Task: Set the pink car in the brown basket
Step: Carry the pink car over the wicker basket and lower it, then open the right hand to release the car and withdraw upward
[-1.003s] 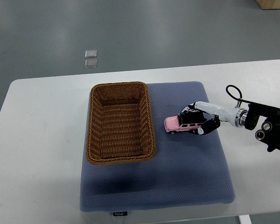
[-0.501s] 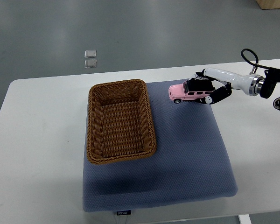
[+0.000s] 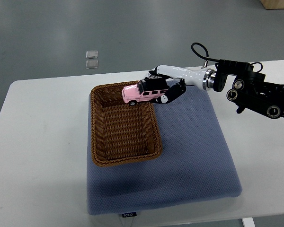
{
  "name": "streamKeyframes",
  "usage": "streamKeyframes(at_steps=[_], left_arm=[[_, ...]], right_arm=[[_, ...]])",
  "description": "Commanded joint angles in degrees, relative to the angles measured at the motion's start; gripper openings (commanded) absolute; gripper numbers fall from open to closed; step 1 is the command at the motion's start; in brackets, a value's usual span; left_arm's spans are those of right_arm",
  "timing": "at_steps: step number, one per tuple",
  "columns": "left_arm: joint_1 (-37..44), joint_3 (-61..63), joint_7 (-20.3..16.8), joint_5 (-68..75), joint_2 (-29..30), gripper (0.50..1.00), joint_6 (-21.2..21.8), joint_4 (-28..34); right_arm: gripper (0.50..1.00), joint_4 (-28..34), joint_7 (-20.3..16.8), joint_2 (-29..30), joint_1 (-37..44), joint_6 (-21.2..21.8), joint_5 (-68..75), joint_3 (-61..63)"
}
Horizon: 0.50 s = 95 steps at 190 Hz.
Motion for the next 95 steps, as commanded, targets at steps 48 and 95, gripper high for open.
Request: streamKeyframes(at_steps=[48,95], left_arm=[[0.0,0.0,0.0,0.0,0.0,1.000,0.1,0.0],[0.0,0.0,0.0,0.0,0.0,1.000,0.0,0.0]], right_arm=[[0.500,-9.4,0.2,12.2,-1.1,-2.7,-0.7,-3.2],[0.521,-14.9,0.4,17.5,-2.6,-6.2,-1.0,-8.2]])
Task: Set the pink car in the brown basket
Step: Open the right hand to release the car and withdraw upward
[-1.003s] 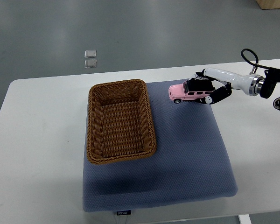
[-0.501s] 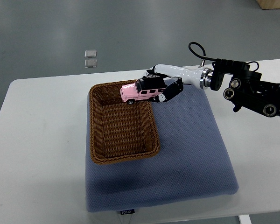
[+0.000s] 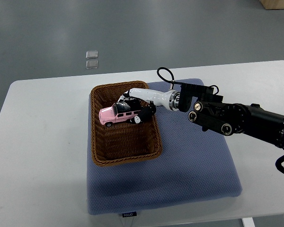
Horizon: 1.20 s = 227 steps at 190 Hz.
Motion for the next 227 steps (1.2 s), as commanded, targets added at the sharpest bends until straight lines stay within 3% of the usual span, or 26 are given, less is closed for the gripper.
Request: streamKeyframes(at_steps=[1,12,14,16,18,21,28,37,41,89,128,159,200,227], left_arm=[[0.0,0.0,0.0,0.0,0.0,1.000,-0.1,0.0],[0.0,0.0,0.0,0.0,0.0,1.000,-0.1,0.0],[0.0,0.0,0.0,0.0,0.0,1.000,-0.1,0.0],[0.0,0.0,0.0,0.0,0.0,1.000,-0.1,0.0],[0.0,0.0,0.0,0.0,0.0,1.000,-0.1,0.0],[0.0,0.0,0.0,0.0,0.0,1.000,-0.1,0.0],[0.0,0.0,0.0,0.0,0.0,1.000,-0.1,0.0],[0.0,0.0,0.0,0.0,0.0,1.000,0.0,0.0],[0.0,0.0,0.0,0.0,0.0,1.000,-0.1,0.0],[0.0,0.1,0.0,0.0,0.0,1.000,-0.1,0.2],[0.0,0.2,0.0,0.0,0.0,1.000,-0.1,0.4],[0.0,0.2,0.0,0.0,0.0,1.000,-0.1,0.4],[0.0,0.2,0.0,0.0,0.0,1.000,0.0,0.2],[0.0,0.1,0.0,0.0,0.0,1.000,0.0,0.2]], right_arm=[[0.521,-2.0,0.1,1.8,-1.0,-1.5,-0.2,-2.0],[0.594,-2.7,0.1,2.6,-1.5,-1.9,-0.2,-2.3],[0.617,-2.9,0.1,2.7,-1.6,-2.0,-0.2,-2.3],[0.670,-3.2,0.1,2.9,-1.9,-2.1,-0.2,-2.3],[0.670,-3.2,0.1,2.9,-1.9,-2.1,-0.2,-2.3],[0.719,-3.4,0.1,3.3,-2.1,-2.2,-0.2,-2.3],[0.768,-3.6,0.1,3.5,-2.4,-2.2,-0.2,-2.3],[0.893,-3.7,0.1,3.6,-2.6,-2.2,-0.2,-2.2],[0.911,-3.7,0.1,3.6,-2.6,-2.1,-0.2,-2.2],[0.915,-3.1,0.1,1.7,-1.2,-2.2,1.0,0.5],[0.915,1.3,0.0,-6.3,-1.7,1.6,7.8,15.5],[0.915,3.4,0.2,-12.3,-9.1,6.3,20.7,26.0],[0.915,3.2,0.2,-11.3,-19.4,8.6,41.3,41.1],[0.915,1.0,0.2,-10.4,-24.0,11.6,54.5,44.7]])
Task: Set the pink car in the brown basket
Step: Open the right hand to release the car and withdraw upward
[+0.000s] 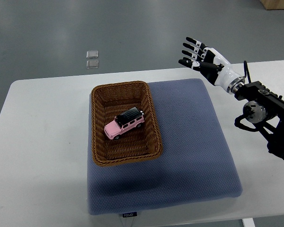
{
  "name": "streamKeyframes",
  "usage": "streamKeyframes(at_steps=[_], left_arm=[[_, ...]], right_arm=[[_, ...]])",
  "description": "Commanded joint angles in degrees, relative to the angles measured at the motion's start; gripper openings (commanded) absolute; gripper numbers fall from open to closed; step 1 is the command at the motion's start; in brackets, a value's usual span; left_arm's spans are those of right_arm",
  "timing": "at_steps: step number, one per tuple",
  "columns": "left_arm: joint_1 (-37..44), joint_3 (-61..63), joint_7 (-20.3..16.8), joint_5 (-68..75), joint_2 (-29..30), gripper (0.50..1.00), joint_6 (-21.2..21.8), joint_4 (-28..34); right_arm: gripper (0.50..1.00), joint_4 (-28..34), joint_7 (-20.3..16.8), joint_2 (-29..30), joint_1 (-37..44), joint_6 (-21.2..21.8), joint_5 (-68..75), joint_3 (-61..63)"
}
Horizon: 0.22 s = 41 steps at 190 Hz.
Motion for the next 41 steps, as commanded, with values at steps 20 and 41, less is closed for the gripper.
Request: streamKeyframes(at_steps=[20,41], left_arm=[[0.0,0.0,0.0,0.0,0.0,1.000,0.0,0.2],[0.0,0.0,0.0,0.0,0.0,1.000,0.0,0.2]], right_arm=[[0.915,-4.1,0.8,1.4,-4.5,4.2,16.6,2.5],[0.915,-7.0,3.1,1.6,-5.0,5.8,21.0,2.5]])
